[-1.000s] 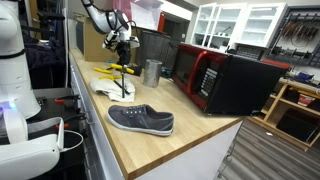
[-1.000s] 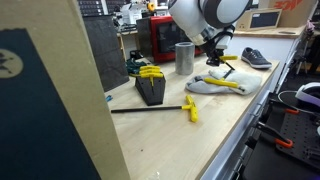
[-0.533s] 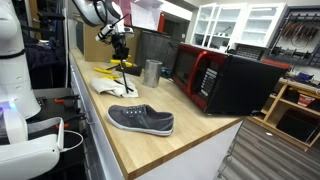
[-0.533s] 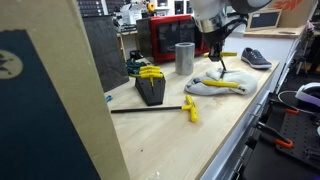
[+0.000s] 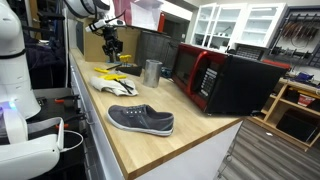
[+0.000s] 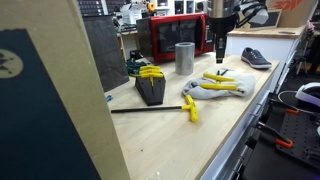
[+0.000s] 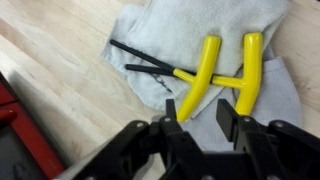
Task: Remove one black object furthest from you from the black stand
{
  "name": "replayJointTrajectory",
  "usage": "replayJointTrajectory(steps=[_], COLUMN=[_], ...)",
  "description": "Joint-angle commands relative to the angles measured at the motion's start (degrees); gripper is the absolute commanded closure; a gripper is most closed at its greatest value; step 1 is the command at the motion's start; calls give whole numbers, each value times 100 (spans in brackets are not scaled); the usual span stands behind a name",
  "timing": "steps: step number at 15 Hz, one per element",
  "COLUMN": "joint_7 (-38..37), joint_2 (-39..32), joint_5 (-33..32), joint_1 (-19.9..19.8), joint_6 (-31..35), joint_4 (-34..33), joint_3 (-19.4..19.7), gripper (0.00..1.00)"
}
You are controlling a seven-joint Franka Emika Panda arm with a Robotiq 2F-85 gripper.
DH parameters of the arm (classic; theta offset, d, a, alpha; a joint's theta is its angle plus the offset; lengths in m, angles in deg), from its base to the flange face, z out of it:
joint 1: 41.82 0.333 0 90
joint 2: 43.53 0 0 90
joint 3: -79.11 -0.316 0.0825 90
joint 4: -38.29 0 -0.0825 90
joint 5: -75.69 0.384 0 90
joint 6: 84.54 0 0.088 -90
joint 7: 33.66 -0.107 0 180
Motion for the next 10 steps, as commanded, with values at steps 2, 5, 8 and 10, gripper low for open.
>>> replayJointTrajectory(steps=[2,5,8,10], joint_7=[997,1064,819,559], joint_2=[463,439,267,101], joint_5=[1313,2276,2907,3217], joint_1=[117,75,5,-59], joint_6=[-96,-369,-485,-580], joint_4=[-84,-452,-864,-1170], joint_3=[238,378,400,356], gripper=[12,0,0,0])
